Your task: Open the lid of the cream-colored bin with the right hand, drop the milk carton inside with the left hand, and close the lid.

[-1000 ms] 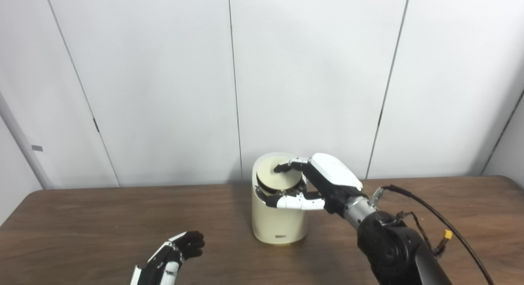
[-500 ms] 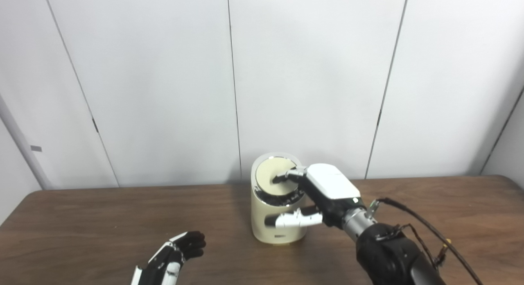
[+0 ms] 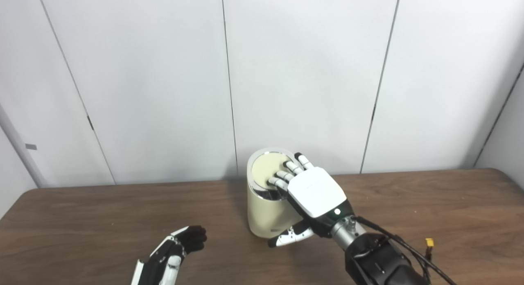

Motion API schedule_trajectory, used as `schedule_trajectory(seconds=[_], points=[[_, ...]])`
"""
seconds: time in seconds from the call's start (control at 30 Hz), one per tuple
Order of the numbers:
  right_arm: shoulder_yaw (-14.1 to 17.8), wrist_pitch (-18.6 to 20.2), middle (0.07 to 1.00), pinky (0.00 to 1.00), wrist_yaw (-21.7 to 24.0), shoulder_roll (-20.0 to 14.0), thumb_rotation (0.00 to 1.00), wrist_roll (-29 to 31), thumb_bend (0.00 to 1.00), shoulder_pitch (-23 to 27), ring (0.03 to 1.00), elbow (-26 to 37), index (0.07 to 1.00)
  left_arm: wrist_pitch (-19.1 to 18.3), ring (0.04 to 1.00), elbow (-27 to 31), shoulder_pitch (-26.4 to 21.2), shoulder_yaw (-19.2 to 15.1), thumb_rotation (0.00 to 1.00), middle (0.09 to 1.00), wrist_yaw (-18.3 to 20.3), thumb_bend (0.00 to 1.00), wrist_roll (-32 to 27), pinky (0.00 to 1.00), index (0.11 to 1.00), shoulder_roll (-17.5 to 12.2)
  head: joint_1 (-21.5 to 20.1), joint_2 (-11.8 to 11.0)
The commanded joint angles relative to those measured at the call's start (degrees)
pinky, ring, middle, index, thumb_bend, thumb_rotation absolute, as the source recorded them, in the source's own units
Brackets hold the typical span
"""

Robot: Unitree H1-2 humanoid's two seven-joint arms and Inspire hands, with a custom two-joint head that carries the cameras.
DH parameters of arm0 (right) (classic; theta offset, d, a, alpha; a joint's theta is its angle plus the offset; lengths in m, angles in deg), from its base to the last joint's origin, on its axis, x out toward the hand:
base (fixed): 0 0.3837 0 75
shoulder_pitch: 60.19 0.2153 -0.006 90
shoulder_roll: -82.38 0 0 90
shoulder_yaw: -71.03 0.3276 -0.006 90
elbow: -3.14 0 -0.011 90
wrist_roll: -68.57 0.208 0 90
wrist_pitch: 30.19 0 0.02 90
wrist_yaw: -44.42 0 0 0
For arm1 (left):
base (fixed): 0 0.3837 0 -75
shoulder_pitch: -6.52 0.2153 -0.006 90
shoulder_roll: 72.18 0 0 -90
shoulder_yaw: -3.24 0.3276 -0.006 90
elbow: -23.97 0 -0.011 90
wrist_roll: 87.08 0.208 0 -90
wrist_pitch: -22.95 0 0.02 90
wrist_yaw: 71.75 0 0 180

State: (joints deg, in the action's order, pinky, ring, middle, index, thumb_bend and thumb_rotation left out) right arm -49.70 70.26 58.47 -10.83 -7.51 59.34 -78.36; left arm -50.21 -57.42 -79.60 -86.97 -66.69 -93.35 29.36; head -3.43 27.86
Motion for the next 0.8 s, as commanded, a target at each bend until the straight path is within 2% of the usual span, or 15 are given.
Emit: schedule_trajectory(seconds=[0.0, 0.13, 0.33, 0.53, 0.6, 0.67, 0.77], points=[[-0.2, -0.5, 0.845, 1.0, 4.0, -0.6, 0.77, -0.6, 0.71, -1.5, 0.921, -3.9, 0.8, 0.8, 0.743, 2.4, -0.7, -0.2, 0.75, 0.751, -0.1, 0.22, 0.2, 0.73, 0.75, -0.1, -0.1, 0.1], [0.4, -0.5, 0.848, 1.0, 3.6, -0.4, 0.8, -0.8, 0.72, -1.4, 0.927, -3.8, 0.807, 0.6, 0.743, 2.3, -0.8, -0.3, 0.75, 0.751, -0.1, 0.22, 0.2, 0.72, 0.751, -0.2, -0.2, 0.0], [1.9, -0.9, 0.834, 1.0, 2.7, 0.0, 0.77, 0.4, 0.73, -1.5, 0.916, -2.7, 0.796, 1.3, 0.751, 1.6, -1.0, -0.3, 0.76, 0.76, -0.1, 0.23, 1.0, 0.73, 0.758, -0.3, -0.5, -0.1], [4.2, -2.7, 0.83, 0.99, -1.4, 0.8, 0.78, 3.2, 0.72, -2.3, 0.903, 0.0, 0.784, 1.5, 0.741, 1.1, -1.3, -0.2, 0.76, 0.754, -0.1, 0.23, 1.6, 0.72, 0.759, -0.2, -0.6, -0.4], [5.2, -2.8, 0.844, 0.99, -2.8, 1.4, 0.78, 4.1, 0.72, -2.3, 0.916, 1.3, 0.801, 1.6, 0.739, 0.7, -1.6, -0.4, 0.75, 0.749, -0.4, 0.23, 1.8, 0.71, 0.753, 0.0, -0.6, -0.5], [6.6, -2.1, 0.889, 1.0, -2.0, 2.5, 0.79, 4.9, 0.7, -1.7, 0.973, 3.2, 0.852, 2.2, 0.739, 0.2, -1.8, -0.4, 0.74, 0.748, -0.2, 0.23, 1.8, 0.71, 0.752, -0.1, -0.6, -0.6], [8.4, -1.8, 0.932, 1.0, -2.0, 4.1, 0.79, 5.7, 0.7, -0.7, 0.997, 4.6, 0.895, 3.0, 0.737, -0.5, -2.2, -0.4, 0.75, 0.748, -0.1, 0.23, 2.2, 0.71, 0.75, -0.2, -0.8, -0.7]])
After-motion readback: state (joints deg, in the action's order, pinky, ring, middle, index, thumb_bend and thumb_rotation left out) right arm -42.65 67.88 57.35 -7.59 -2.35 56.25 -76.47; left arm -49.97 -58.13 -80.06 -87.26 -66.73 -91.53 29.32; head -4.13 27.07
